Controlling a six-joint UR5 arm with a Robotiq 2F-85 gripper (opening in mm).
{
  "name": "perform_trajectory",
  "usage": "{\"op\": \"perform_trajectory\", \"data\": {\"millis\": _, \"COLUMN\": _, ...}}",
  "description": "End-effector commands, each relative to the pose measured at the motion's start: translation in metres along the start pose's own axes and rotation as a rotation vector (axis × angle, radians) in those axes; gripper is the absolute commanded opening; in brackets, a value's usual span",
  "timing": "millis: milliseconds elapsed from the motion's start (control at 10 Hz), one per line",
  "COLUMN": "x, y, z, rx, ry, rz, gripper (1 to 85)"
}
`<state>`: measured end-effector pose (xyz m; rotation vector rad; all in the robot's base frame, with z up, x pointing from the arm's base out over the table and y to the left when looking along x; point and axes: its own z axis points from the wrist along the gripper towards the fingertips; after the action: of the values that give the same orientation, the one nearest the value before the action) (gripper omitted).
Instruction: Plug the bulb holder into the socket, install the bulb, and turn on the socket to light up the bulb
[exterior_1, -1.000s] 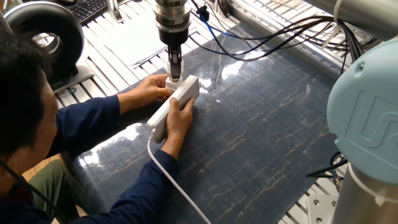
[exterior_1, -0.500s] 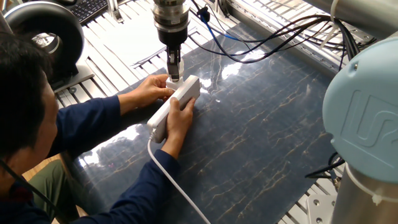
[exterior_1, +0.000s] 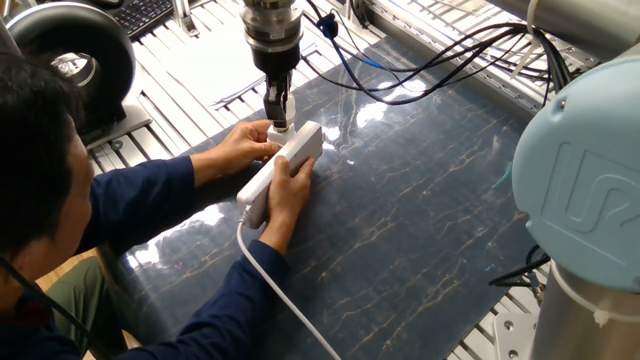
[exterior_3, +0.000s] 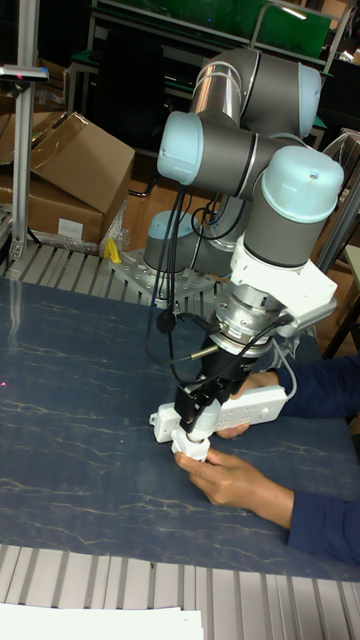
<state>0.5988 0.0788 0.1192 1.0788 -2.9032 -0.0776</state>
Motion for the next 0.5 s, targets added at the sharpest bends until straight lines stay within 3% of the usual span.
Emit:
{"op": "perform_trajectory", "data": {"millis": 0, "x": -0.0032, "y": 0.0079, "z": -0.0012, "rx": -0.035, "ry": -0.011, "rz": 0.084, "gripper": 1.0}}
{"op": "perform_trajectory", "data": {"millis": 400, "x": -0.0017, "y": 0.0096, "z": -0.0039, "rx": -0.081, "ry": -0.013, "rz": 0.16, "gripper": 1.0}}
